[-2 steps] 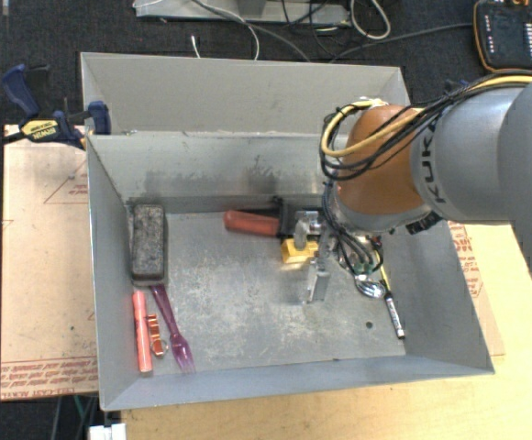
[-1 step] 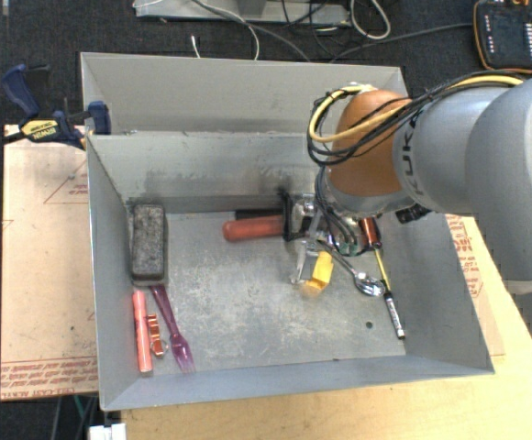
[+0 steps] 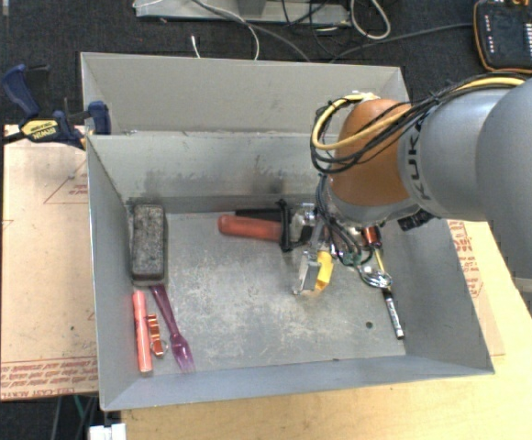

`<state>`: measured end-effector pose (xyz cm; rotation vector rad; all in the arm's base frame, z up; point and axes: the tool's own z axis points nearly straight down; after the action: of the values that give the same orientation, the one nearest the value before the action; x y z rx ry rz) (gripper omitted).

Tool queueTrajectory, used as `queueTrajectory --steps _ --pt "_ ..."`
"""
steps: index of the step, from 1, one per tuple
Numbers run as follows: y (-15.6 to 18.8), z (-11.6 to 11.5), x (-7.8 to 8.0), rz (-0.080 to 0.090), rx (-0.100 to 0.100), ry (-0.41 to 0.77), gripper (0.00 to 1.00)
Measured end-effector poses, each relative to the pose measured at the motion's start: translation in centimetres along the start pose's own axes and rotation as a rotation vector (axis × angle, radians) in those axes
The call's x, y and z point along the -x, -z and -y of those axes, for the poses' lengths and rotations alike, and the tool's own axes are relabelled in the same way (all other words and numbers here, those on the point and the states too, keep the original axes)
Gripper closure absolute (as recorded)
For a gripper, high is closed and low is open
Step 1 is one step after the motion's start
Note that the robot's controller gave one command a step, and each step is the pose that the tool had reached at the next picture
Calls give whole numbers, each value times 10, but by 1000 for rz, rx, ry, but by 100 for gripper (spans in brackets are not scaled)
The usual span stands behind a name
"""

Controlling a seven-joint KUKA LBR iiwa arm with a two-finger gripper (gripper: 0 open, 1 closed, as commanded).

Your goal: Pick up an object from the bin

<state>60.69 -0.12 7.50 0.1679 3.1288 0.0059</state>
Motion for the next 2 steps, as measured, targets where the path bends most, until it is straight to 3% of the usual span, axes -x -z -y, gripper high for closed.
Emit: queueTrajectory --steps 1,2 --pt "-4 19 28 12 -3 216 0" --pt "-4 7 21 4 0 319 100"
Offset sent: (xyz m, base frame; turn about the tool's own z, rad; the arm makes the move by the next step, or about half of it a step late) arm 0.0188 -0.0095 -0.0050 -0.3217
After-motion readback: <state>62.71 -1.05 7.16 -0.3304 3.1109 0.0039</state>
